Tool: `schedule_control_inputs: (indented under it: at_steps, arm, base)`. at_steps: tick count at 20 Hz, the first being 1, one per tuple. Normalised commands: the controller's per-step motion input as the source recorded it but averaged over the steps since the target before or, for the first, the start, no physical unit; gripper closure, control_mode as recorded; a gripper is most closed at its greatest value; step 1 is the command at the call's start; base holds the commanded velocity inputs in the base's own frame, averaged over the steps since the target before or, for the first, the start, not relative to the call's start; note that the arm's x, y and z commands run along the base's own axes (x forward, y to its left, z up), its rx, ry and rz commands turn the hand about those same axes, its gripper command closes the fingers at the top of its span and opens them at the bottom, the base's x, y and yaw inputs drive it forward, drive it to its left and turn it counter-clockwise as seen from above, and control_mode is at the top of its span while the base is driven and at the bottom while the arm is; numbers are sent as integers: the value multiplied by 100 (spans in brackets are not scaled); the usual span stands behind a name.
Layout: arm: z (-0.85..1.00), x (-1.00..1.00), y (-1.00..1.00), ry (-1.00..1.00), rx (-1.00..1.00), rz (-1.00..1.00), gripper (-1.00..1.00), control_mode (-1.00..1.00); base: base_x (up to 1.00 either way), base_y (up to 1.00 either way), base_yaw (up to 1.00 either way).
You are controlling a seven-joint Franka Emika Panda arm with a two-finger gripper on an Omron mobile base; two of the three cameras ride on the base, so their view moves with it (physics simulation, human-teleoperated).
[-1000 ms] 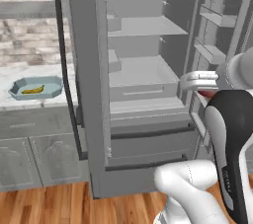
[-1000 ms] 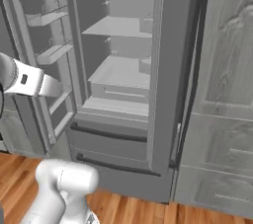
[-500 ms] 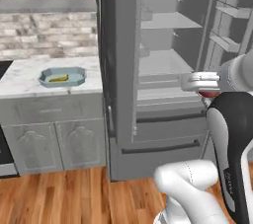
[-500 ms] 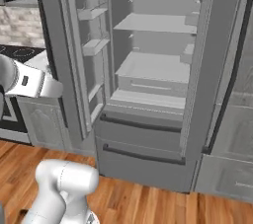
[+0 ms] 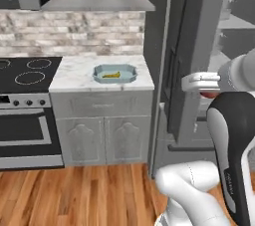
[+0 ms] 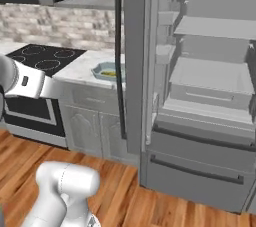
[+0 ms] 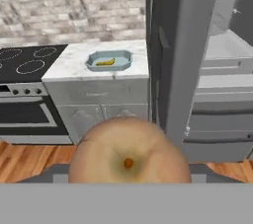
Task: Pick the peach and banana from the fridge and place them inside the tupperware on the counter.
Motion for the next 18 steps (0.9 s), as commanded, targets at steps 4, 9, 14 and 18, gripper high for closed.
schedule_control_inputs:
  at_steps: [4,9,14,18]
  arm:
    - [0,0,0,0,0,0,100,100]
    - [0,0,0,0,0,0,100,100]
    - [0,0,0,0,0,0,100,100]
    - [0,0,0,0,0,0,100,100]
  base:
    - [49,67,6]
    - [91,33,0]
    - [100,37,0]
    - [85,50,-16]
